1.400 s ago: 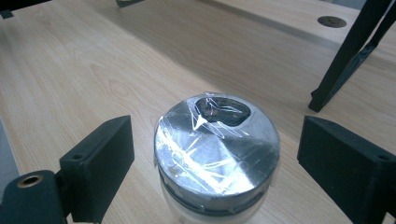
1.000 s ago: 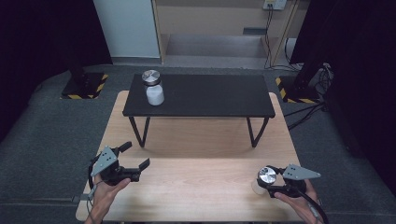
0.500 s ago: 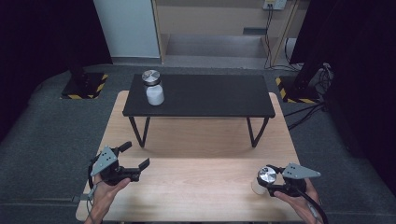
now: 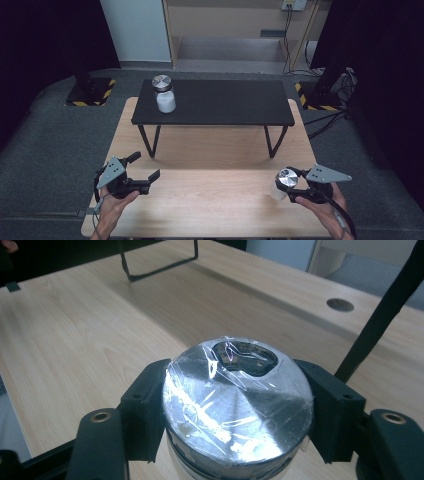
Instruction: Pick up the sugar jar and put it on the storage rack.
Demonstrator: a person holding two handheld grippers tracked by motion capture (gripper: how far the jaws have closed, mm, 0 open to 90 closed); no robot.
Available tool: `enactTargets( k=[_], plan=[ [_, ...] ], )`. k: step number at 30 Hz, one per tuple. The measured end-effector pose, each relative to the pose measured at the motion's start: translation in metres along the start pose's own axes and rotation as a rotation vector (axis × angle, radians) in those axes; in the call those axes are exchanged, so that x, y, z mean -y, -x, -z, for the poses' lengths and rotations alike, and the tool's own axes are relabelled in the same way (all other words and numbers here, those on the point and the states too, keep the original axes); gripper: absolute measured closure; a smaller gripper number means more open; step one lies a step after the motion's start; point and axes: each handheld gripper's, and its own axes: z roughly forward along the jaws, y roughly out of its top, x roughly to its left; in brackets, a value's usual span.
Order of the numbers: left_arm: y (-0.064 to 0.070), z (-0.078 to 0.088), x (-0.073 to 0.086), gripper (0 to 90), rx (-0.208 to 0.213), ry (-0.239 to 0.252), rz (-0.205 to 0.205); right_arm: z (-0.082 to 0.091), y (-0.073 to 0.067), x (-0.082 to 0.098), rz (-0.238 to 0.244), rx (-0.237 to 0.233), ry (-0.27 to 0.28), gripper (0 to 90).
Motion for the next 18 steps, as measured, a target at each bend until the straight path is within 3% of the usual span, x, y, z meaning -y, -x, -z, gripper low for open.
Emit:
enactTargets(
  k=[11,18],
  plan=[
    [0.000,0.000,0.000,0.7,0.002,0.001,0.002,0.012,0.001,-0.062,0.031,-0.018,0.008,34.7],
    [0.000,0.000,0.000,0.7,0.005,-0.001,0.000,0.014,0.007,-0.092,0.056,-0.041,0.019,34.7]
  ],
)
